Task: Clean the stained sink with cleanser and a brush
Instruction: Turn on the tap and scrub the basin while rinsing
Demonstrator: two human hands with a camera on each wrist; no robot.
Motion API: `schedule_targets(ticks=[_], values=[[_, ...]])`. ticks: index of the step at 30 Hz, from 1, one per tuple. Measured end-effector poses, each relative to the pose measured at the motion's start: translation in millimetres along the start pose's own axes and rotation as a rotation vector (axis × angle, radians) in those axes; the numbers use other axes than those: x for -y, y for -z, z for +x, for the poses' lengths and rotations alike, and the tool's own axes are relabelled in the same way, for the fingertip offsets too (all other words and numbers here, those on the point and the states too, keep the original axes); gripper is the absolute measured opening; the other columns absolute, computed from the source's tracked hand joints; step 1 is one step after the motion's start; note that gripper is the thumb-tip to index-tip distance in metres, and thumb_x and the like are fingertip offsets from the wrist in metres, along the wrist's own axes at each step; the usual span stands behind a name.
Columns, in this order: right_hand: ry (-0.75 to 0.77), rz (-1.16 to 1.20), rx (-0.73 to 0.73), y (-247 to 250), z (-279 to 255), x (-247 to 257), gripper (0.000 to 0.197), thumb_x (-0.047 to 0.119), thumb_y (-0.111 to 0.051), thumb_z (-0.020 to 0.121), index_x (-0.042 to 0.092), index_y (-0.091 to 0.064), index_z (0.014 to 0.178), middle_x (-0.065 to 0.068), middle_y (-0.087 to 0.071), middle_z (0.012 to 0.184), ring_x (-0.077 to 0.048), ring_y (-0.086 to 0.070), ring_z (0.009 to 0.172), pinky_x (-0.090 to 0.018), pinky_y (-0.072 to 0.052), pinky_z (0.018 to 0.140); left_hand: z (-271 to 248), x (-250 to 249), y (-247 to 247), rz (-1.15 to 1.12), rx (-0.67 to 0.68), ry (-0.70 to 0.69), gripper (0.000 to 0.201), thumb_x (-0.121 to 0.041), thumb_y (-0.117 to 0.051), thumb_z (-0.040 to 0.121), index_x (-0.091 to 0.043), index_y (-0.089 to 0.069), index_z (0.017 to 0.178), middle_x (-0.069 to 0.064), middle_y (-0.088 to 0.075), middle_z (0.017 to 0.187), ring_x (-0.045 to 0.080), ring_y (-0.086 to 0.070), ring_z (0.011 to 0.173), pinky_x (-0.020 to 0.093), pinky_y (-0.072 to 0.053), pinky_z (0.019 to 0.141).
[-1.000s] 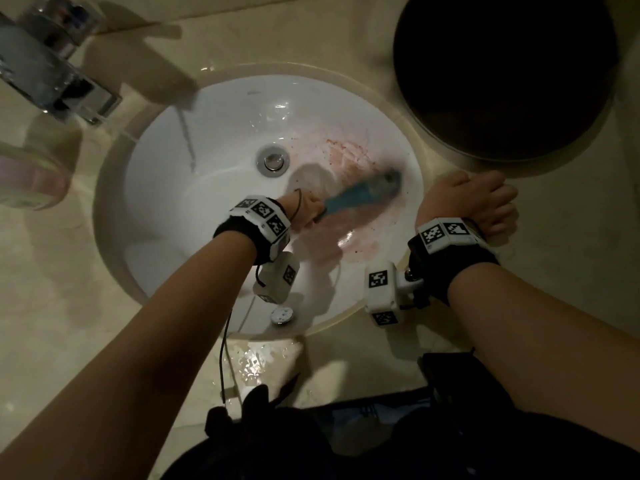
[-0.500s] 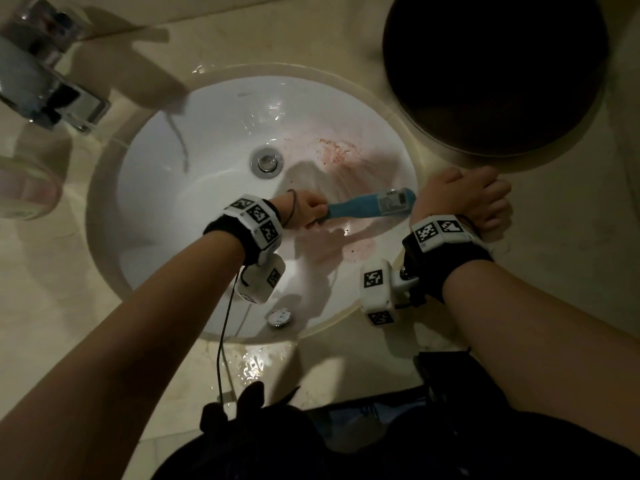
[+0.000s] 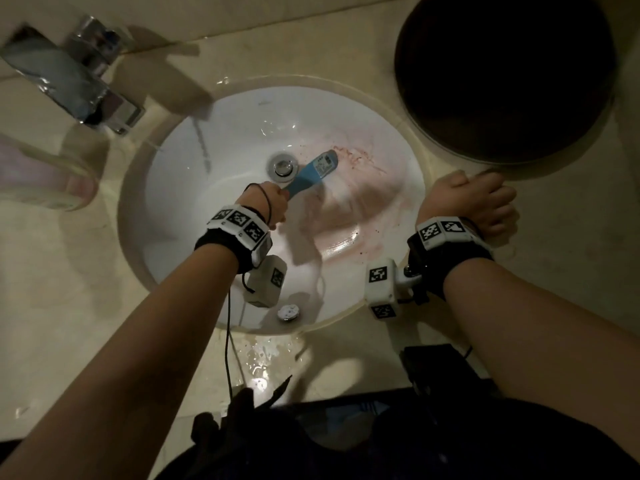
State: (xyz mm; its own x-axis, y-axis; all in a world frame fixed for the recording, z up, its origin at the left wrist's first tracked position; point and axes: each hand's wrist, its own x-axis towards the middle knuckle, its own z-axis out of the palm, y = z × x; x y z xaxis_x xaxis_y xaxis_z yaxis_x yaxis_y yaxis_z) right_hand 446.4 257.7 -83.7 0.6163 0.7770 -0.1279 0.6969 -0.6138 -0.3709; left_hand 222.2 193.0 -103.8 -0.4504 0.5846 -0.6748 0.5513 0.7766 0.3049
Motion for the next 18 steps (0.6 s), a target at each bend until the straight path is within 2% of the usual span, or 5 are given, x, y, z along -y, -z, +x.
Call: schedule_targets(ticks=[1, 4, 9, 12, 18], values=[[-0.004, 0.014, 0.003, 0, 1, 0, 0.038, 0.030, -0.039, 0.085, 0.008, -0.050, 0.114, -0.015, -0.047, 0.125, -0.030, -0.042, 0.118, -0.039, -0.027, 0.090, -3, 3, 3, -0.015, -0.008, 0.005, 0.037, -0.023, -0.039, 0.099, 0.003, -0.063, 0.108, 0.020, -0.070, 0.100, 0.022, -0.059, 0.058, 0.023, -0.047, 0.054], [-0.004, 0.022, 0.059, 6, 1, 1, 0.042, 0.031, -0.039, 0.088, 0.008, -0.045, 0.123, -0.014, -0.042, 0.132, -0.030, -0.039, 0.122, -0.039, -0.026, 0.095, -15, 17, 16, -0.020, -0.076, 0.028, 0.038, -0.025, -0.036, 0.099, -0.001, -0.062, 0.110, 0.020, -0.067, 0.106, 0.032, -0.062, 0.082, 0.034, -0.050, 0.074], [0.034, 0.014, 0.087, 11, -2, -1, 0.044, 0.030, -0.037, 0.091, 0.006, -0.041, 0.128, -0.014, -0.038, 0.138, -0.030, -0.035, 0.125, -0.039, -0.022, 0.101, -35, 37, 35, -0.221, -0.195, 0.182, 0.040, -0.029, -0.034, 0.097, -0.001, -0.059, 0.111, 0.015, -0.062, 0.095, 0.029, -0.056, 0.080, 0.037, -0.050, 0.080], [0.038, 0.001, 0.101, 11, -2, -2, 0.045, 0.030, -0.035, 0.091, 0.007, -0.041, 0.129, -0.013, -0.036, 0.140, -0.031, -0.033, 0.127, -0.041, -0.021, 0.102, -46, 51, 38, -0.270, -0.272, 0.264, 0.049, -0.031, -0.034, 0.097, 0.003, -0.046, 0.130, 0.022, -0.058, 0.125, 0.039, -0.057, 0.111, 0.047, -0.047, 0.098], [0.054, 0.004, 0.109, 9, 0, -4, 0.046, 0.031, -0.036, 0.092, 0.006, -0.040, 0.130, -0.014, -0.035, 0.141, -0.032, -0.033, 0.127, -0.043, -0.020, 0.105, -61, 68, 42, -0.255, -0.378, 0.323, 0.044, -0.019, -0.035, 0.097, 0.005, -0.043, 0.132, 0.025, -0.053, 0.129, 0.039, -0.054, 0.117, 0.045, -0.047, 0.098]])
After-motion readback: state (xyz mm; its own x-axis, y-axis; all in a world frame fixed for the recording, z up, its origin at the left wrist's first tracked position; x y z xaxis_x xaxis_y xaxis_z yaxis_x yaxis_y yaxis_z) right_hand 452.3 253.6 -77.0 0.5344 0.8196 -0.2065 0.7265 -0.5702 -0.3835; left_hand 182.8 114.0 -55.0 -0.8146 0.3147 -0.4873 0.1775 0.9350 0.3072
